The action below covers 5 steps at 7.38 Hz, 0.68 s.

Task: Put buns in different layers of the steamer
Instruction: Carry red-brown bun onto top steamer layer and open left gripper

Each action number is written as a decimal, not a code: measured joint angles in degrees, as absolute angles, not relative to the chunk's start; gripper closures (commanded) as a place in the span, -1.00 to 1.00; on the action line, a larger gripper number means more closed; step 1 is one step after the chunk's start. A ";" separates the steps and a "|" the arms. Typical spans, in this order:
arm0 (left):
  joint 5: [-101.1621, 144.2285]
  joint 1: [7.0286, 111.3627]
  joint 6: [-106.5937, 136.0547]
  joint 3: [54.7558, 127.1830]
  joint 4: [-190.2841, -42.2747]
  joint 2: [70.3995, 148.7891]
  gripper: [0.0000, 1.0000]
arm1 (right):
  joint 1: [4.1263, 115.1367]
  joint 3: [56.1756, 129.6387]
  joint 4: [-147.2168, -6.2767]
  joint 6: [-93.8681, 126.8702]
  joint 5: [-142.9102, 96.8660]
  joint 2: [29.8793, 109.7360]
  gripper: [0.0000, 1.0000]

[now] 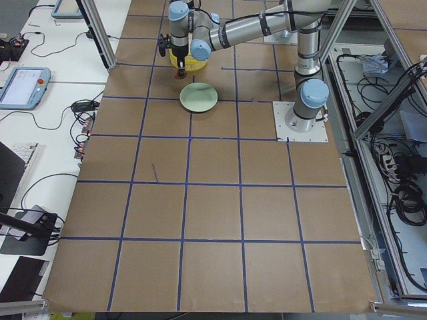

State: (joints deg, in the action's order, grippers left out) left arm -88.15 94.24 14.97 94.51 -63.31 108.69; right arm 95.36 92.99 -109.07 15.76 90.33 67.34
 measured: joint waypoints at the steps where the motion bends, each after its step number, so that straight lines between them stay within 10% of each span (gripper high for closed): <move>1: -86.57 95.38 18.46 93.91 -63.49 108.67 0.64 | 95.26 92.82 -108.93 15.05 90.46 67.71 -1.00; 4: -73.80 98.99 35.08 91.91 -60.40 109.95 0.64 | 91.56 86.78 -98.54 7.06 90.49 72.59 -1.00; 5: -72.06 100.96 40.10 91.67 -57.93 110.93 0.14 | 90.21 83.53 -93.00 4.91 90.51 74.51 -1.00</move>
